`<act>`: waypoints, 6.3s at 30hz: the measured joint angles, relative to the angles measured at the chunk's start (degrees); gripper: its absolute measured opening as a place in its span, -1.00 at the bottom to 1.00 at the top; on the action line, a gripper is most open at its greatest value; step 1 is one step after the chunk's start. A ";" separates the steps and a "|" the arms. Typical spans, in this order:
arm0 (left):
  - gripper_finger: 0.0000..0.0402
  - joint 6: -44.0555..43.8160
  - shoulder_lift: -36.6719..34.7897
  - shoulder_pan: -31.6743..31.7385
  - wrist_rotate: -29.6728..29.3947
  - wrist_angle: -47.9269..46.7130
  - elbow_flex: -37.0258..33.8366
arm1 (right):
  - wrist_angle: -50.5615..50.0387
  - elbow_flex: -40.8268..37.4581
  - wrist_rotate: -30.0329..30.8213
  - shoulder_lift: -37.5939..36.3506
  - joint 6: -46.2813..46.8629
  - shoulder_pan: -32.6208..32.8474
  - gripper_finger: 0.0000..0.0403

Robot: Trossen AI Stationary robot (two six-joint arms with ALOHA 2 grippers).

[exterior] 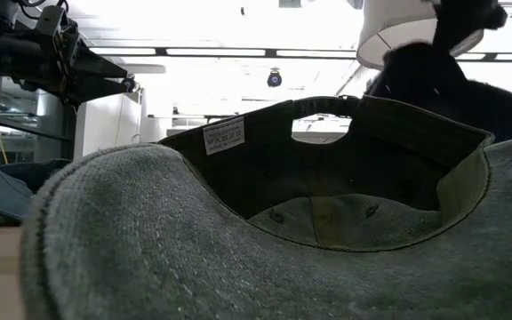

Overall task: Pick & Place hat
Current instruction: Put the right blue cap on the shelf

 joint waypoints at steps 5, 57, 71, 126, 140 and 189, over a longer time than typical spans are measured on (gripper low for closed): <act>-0.10 0.01 0.00 0.00 0.00 0.00 0.00 | 2.35 2.75 7.81 -1.32 -1.98 8.48 -1.00; -0.10 1.35 0.00 0.00 -8.68 1.84 0.00 | 30.31 2.99 32.74 -8.17 -18.00 32.97 -1.00; -0.10 -0.95 0.00 0.00 -8.45 1.83 0.00 | 30.31 2.99 33.48 -8.17 -17.37 32.95 -1.00; -0.10 -1.14 55.47 0.00 27.14 42.97 28.99 | 63.57 2.96 -30.96 7.24 -42.30 -6.86 -1.00; -0.10 4.63 63.53 -0.07 42.81 38.87 39.71 | 66.72 2.96 -42.45 7.08 -42.93 -13.85 -1.00; 0.41 -22.81 68.08 -0.13 30.46 31.09 43.43 | 66.00 2.96 -41.14 7.22 -51.40 -20.54 -1.00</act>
